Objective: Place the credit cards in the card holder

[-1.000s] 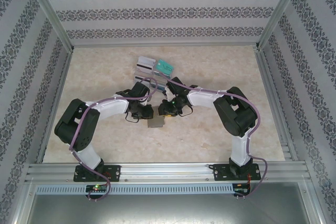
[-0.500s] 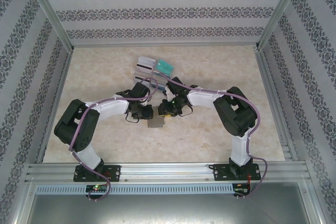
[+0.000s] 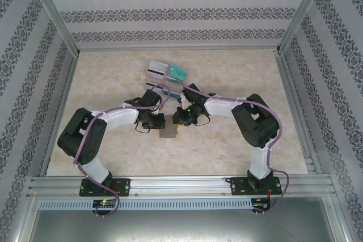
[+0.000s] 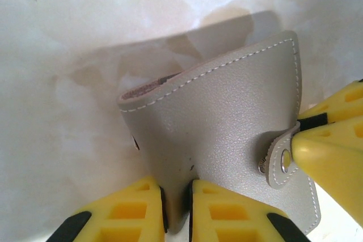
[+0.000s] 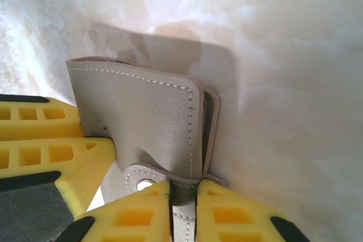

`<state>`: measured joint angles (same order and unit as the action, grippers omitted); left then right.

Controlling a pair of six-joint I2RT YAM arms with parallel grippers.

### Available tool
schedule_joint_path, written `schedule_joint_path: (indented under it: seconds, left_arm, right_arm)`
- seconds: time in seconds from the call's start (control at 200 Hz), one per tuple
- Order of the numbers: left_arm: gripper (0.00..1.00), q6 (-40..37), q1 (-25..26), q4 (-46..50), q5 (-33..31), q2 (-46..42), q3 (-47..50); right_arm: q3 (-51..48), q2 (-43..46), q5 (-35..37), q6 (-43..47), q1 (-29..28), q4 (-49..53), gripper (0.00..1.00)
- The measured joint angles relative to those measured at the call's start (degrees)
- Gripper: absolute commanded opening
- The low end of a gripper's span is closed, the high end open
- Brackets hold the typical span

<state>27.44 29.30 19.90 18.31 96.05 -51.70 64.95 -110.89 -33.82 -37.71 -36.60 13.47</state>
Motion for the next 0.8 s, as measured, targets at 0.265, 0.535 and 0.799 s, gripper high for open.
schedule_joint_path:
  seconds: [0.265,0.535,0.799]
  left_arm:
    - [0.16,0.0,0.0,-0.9,0.0,-0.3,0.6]
    - [0.16,0.0,0.0,-1.2,0.3,-0.2,0.6]
    - [0.15,-0.1,1.3,-4.5,4.4,1.0,0.6]
  right_arm:
    - [-0.7,0.4,0.0,0.1,0.1,-0.5,0.14]
    - [-1.0,4.4,-0.3,0.2,0.0,-0.6,0.14]
    - [-2.1,8.1,-3.3,0.6,-1.0,-3.7,0.14]
